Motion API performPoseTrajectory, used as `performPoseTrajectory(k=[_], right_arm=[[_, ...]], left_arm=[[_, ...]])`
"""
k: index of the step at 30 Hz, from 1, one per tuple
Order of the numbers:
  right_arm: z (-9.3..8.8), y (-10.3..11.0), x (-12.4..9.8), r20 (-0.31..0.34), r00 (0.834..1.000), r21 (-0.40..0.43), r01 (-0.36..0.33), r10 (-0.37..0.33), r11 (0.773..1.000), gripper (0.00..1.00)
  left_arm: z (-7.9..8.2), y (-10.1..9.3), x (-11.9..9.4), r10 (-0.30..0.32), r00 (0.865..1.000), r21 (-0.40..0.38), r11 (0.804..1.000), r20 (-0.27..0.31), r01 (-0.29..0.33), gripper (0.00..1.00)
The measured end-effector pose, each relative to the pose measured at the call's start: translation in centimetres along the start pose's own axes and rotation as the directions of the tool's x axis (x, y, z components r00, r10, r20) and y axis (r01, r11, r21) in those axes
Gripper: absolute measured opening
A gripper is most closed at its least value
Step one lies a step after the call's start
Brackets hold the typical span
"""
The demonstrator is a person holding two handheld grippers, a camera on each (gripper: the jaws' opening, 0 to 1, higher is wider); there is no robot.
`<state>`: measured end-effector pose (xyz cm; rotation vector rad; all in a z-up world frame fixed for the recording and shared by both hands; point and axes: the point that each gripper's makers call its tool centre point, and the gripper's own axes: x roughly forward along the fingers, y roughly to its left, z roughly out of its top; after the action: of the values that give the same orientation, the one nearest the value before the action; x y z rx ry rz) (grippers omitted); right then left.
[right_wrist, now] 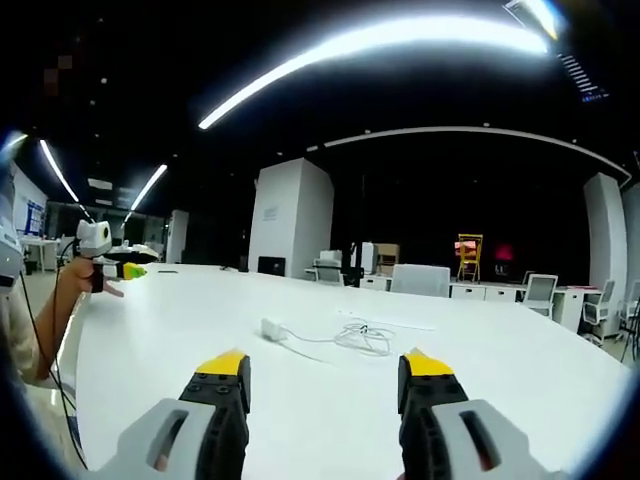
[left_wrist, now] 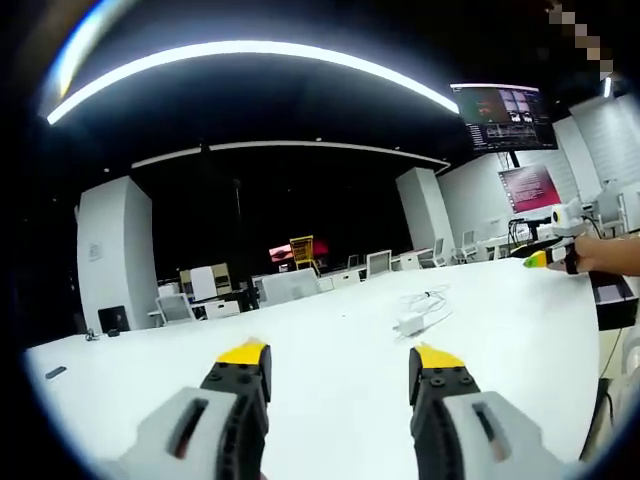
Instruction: Plug the desk Type‑C cable into the charger adapter.
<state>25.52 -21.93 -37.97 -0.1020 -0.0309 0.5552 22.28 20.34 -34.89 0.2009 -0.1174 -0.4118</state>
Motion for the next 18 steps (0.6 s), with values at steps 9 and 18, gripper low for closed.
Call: performPoseTrajectory(k=[9,18], right_arm=[[-0.04,0.03,0.01,-0.002,1.0,-0.003,0.002,-0.002,1.0,0.6],[-0.18,0.07,0.05,-0.005,1.0,-0.002,-0.001,0.001,1.0,0.61]], left_arm=[[0.15,-0.11,-0.1,-0.005,1.0,0.007,1.0,0.002,0.005,0.55],[0.35,-0.13,-0.2,-0.006,1.0,0.014,1.0,0.007,0.005,0.56]])
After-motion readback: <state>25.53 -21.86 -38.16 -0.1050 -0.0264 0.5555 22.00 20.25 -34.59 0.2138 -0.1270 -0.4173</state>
